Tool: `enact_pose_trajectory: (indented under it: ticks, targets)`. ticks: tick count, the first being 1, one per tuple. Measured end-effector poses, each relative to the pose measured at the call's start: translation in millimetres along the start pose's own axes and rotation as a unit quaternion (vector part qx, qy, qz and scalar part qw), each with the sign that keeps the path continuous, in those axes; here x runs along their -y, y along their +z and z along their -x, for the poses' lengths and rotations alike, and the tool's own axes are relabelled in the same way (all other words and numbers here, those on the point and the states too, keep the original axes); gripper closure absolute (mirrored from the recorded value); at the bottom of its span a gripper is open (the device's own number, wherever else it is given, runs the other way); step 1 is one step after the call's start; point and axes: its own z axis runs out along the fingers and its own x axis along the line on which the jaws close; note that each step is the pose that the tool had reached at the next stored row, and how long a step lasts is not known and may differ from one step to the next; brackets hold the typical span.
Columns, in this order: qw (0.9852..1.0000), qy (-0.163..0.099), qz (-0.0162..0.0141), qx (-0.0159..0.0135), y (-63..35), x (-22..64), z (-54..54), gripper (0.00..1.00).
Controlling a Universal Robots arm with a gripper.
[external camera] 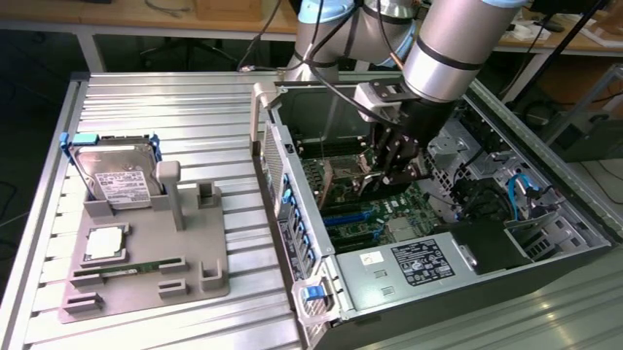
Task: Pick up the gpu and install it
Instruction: 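Insert the gpu into the slot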
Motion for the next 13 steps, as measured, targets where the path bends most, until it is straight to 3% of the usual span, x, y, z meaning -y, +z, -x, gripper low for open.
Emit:
enact_pose_trajectory:
  ticks: [13]
  targets:
    - [1.0000, 0.000, 0.0000, 0.0000, 25.2, -19.2, -2.2, 0.73]
